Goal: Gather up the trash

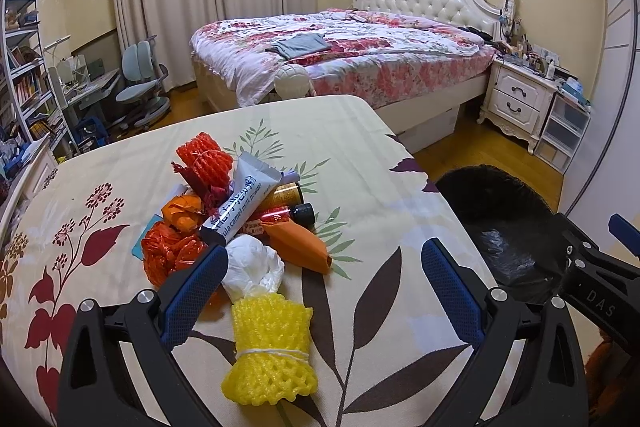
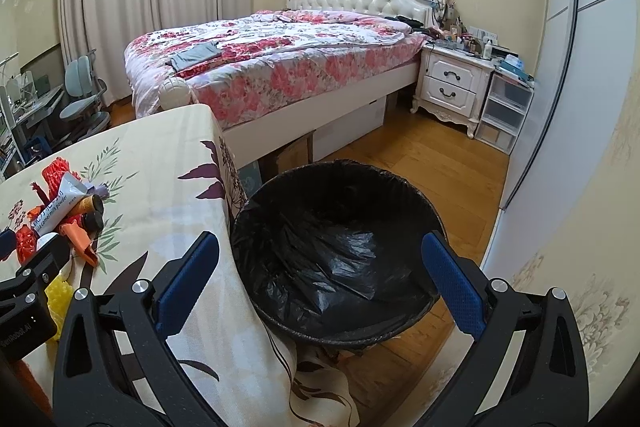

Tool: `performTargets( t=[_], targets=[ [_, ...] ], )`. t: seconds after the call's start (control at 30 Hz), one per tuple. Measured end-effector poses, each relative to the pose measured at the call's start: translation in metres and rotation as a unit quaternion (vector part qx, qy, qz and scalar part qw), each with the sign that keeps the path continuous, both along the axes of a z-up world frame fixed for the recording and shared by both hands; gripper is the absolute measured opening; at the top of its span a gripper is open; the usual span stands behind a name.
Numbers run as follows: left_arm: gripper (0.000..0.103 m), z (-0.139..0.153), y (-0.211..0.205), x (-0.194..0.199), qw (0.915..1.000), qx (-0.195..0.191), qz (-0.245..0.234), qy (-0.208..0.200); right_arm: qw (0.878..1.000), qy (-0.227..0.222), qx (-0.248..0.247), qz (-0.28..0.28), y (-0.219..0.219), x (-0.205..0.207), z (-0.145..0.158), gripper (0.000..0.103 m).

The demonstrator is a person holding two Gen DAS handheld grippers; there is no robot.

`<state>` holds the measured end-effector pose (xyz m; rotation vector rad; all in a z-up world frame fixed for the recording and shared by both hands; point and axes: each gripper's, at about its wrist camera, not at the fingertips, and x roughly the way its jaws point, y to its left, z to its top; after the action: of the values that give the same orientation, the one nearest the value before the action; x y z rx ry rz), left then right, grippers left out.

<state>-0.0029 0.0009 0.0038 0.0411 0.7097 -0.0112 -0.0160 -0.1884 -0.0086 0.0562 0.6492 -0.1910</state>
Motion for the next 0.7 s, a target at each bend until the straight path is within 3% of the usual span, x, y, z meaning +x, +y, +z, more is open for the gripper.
performTargets(
  t=[0.7],
  targets=[
    [0.097,-0.0014,-0.0018,-0.0005,1.0,0.001,0.0,-0.001,1.0,0.003,0.002,0.0,0.0013,0.0014,-0.003,0.099]
  ],
)
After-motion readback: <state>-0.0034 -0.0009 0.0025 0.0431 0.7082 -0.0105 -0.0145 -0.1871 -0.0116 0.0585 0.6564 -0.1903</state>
